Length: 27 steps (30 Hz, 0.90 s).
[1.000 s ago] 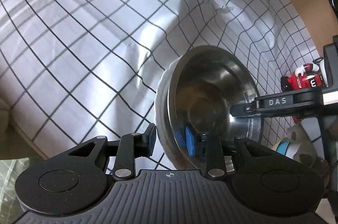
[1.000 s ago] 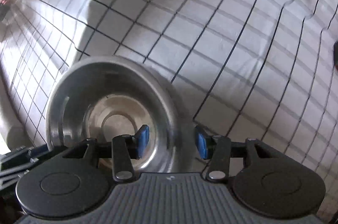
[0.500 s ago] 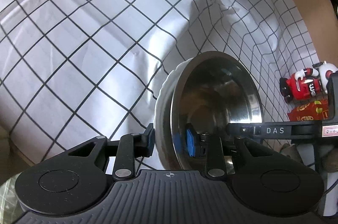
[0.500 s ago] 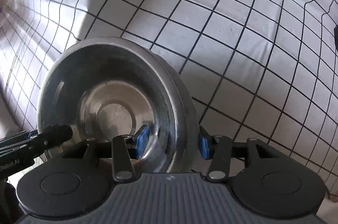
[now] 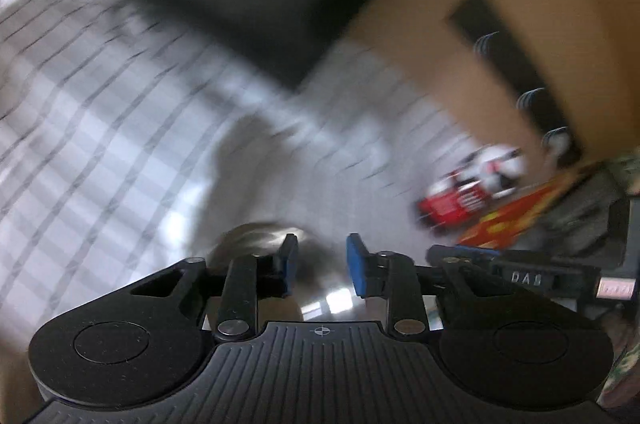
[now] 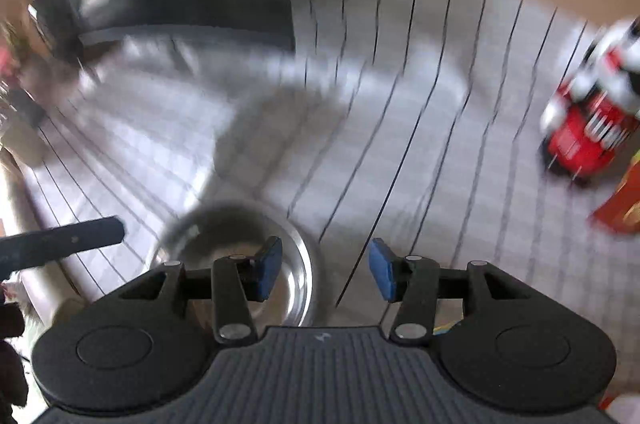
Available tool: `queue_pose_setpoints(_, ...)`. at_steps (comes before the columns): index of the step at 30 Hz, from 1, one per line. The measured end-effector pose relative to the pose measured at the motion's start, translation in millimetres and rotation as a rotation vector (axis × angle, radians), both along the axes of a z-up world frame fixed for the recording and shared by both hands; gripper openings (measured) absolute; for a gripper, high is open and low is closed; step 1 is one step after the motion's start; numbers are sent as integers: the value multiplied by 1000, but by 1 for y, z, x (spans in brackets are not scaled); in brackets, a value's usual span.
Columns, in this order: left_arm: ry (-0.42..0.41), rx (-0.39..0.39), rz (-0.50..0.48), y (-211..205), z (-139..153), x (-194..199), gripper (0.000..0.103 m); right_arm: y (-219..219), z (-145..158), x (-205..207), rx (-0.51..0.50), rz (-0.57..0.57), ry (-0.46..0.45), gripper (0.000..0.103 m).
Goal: Organize plates and bowls
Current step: 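Lift the steel bowl with the red-flowered bowl and carry it to the stack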
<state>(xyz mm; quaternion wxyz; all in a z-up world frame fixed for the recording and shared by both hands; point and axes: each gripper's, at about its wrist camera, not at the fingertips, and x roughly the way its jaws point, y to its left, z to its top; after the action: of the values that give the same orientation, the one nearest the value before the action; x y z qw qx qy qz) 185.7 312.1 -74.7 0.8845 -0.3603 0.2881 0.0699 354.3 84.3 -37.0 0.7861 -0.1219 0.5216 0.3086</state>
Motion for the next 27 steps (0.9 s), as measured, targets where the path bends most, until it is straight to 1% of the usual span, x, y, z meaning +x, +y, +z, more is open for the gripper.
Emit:
queue_pose_setpoints(1, -27, -15, -7, -7, 5, 5, 19, -11, 16, -3, 35, 6, -54, 49)
queue_pose_setpoints(2, -64, -30, -24, -14, 10, 11, 19, -17, 26, -3, 58, 16, -95, 49)
queue_pose_setpoints(3, -99, -31, -48, -23, 16, 17, 19, -26, 38, -6, 83, 31, -150, 49)
queue_pose_setpoints(4, -122, -13, -69, -34, 24, 24, 18, -31, 47, -5, 104, 46, -197, 49)
queue_pose_setpoints(5, -135, 17, -84, -45, 32, 29, 18, -39, 56, -6, 128, 55, -249, 53)
queue_pose_setpoints(6, -140, 66, -102, -60, 43, 36, 17, -48, 64, -4, 142, 41, -300, 59)
queue_pose_setpoints(7, -135, 129, -128, -76, 52, 42, 17, -58, 71, -5, 164, 15, -342, 62)
queue_pose_setpoints(8, -126, 197, -156, -91, 60, 46, 17, -70, 75, -5, 200, -12, -371, 68)
queue_pose_setpoints(9, -121, 276, -187, -110, 66, 50, 17, -80, 76, -3, 223, -26, -372, 69)
queue_pose_setpoints(10, -123, 328, -203, -124, 70, 53, 17, -91, 76, 1, 234, -17, -347, 69)
queue_pose_setpoints(11, -121, 352, -201, -135, 70, 54, 17, -99, 73, 5, 241, 15, -316, 69)
queue_pose_setpoints(12, -97, 352, -187, -146, 67, 58, 17, -108, 69, 9, 254, 33, -301, 69)
queue_pose_setpoints(14, -43, 315, -177, -161, 59, 67, 17, -123, 53, 13, 223, -14, -299, 69)
queue_pose_setpoints(17, -8, 266, -227, -175, 49, 74, 17, -148, 39, 14, 168, -45, -259, 68)
queue_pose_setpoints(19, 6, 225, -281, -177, 47, 83, 18, -167, 31, 14, 133, -60, -241, 68)
queue_pose_setpoints(21, 55, 200, -343, -180, 47, 92, 19, -183, 22, 9, 101, -83, -236, 68)
queue_pose_setpoints(22, 83, 210, -354, -182, 47, 96, 19, -191, 19, 9, 84, -95, -228, 68)
queue_pose_setpoints(25, 144, 289, -386, -189, 44, 102, 19, -210, 9, 6, 41, -133, -201, 68)
queue_pose_setpoints(27, 185, 303, -421, -192, 36, 104, 19, -219, 2, 2, 25, -146, -184, 68)
